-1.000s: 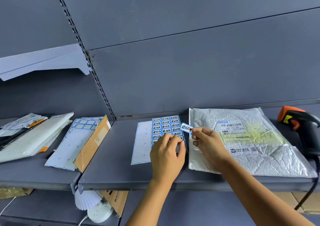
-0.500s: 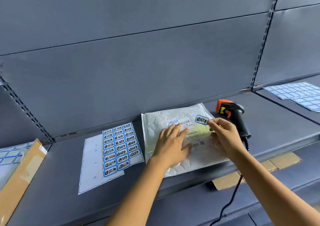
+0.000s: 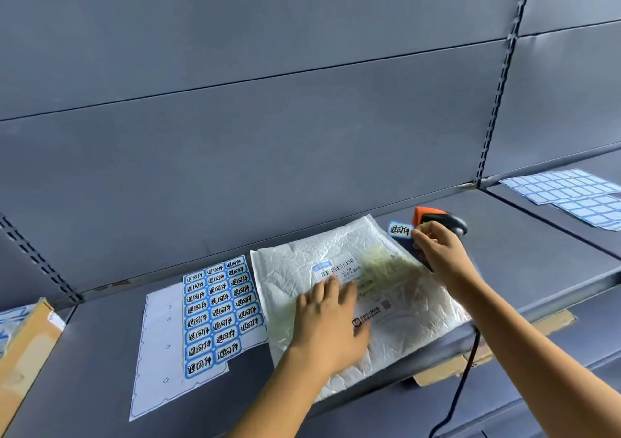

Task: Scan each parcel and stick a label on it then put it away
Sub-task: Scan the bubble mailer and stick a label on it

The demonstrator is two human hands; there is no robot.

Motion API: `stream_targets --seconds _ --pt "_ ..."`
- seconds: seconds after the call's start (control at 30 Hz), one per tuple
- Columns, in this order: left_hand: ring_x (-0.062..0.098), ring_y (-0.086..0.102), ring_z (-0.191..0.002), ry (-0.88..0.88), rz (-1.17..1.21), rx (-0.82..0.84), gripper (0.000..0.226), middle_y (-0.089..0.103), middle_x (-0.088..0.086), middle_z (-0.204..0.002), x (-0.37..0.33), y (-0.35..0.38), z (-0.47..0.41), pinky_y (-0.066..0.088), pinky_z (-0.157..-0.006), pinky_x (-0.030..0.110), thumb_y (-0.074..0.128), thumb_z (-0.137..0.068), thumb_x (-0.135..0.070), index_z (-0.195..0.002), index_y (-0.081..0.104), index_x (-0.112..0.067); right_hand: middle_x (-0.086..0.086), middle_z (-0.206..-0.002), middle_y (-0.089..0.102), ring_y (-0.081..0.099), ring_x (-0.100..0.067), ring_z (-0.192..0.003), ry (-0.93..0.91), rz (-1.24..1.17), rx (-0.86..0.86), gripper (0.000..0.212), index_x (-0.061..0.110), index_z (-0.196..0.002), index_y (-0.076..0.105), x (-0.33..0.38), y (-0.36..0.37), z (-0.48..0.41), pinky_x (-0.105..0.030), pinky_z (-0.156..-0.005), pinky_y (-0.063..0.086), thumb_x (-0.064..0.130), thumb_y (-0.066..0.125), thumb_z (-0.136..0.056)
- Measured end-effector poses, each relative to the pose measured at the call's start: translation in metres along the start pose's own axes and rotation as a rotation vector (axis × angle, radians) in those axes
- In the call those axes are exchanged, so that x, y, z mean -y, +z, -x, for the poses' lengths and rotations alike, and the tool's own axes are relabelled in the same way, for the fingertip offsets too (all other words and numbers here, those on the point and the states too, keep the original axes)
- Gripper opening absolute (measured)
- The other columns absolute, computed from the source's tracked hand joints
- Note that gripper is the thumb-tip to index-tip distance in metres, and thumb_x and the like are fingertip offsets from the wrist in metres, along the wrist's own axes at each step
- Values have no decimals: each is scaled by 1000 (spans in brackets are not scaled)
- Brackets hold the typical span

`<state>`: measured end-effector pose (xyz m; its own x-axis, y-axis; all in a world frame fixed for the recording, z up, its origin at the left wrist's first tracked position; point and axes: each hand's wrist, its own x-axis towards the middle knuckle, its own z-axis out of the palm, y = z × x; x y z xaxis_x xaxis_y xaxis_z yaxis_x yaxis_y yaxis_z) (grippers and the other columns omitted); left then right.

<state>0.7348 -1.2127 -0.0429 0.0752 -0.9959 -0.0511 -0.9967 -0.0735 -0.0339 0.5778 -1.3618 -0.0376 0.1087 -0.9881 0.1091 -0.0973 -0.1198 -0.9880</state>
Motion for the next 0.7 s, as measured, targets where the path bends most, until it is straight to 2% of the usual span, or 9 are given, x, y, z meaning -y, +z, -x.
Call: stream_targets --seconds 0.07,0.13,0.17,0.23,0.33,0.43,0.57,0.63,0.7 --pt "30 31 -128 -12 -10 1 55 33 11 -140 0 -14 -8 29 -100 44 36 -92 -47 -139 31 -20 -12 -72 51 44 -21 -67 11 30 -10 21 15 -73 53 -3 0 -6 -29 -59 34 17 56 -93" --pt "29 39 -121 -20 19 -93 47 42 9 -131 1 -24 -29 31 -95 41 38 -90 -43 -131 40 -19 -10 -71 52 45 -20 -62 5 83 -25 19 15 -74 55 -6 3 -11 -29 -54 33 17 55 -93" --pt "29 40 -122 -17 53 -153 50 43 8 -133 2 -26 -42 31 -96 41 36 -88 -44 -131 41 -19 -7 -70 54 45 -18 -62 -8 121 -27 18 14 -76 57 -7 4 -13 -29 -55 34 17 55 -93" --pt "28 30 -135 7 109 -207 66 33 8 -148 2 -22 -68 23 -107 43 31 -82 -52 -141 35 -22 -3 -70 55 46 -15 -65 -49 192 -18 15 10 -78 60 -8 9 -16 -29 -61 35 14 56 -92" --pt "25 5 -146 -36 106 -124 79 7 4 -159 1 -4 -93 3 -116 48 19 -79 -66 -150 15 -30 1 -70 52 44 -13 -68 -98 291 0 14 8 -77 57 -8 16 -20 -27 -64 30 9 55 -91" --pt "25 5 -146 -82 125 -169 96 7 4 -160 0 11 -99 0 -115 50 -3 -63 -70 -150 14 -33 3 -65 50 42 -12 -63 -92 354 26 10 7 -82 59 -8 19 -28 -27 -55 28 10 55 -91" --pt "26 8 -146 -72 153 -236 96 11 5 -159 0 15 -99 0 -116 50 0 -63 -68 -150 17 -32 4 -59 48 40 -11 -55 -87 462 126 10 10 -80 61 -2 22 -44 -22 -50 28 11 57 -90" --pt "27 9 -146 -71 143 -245 95 12 6 -159 0 16 -100 1 -116 51 0 -63 -67 -151 13 -32 1 -65 54 43 -10 -57 -69 508 173 9 12 -84 63 5 25 -52 -19 -49 30 13 58 -90" --pt "27 10 -146 -73 127 -252 93 13 6 -159 0 19 -101 3 -115 52 0 -66 -69 -151 8 -33 -5 -75 59 49 -16 -66 -34 551 215 10 10 -88 66 9 28 -59 -23 -53 33 14 57 -90"
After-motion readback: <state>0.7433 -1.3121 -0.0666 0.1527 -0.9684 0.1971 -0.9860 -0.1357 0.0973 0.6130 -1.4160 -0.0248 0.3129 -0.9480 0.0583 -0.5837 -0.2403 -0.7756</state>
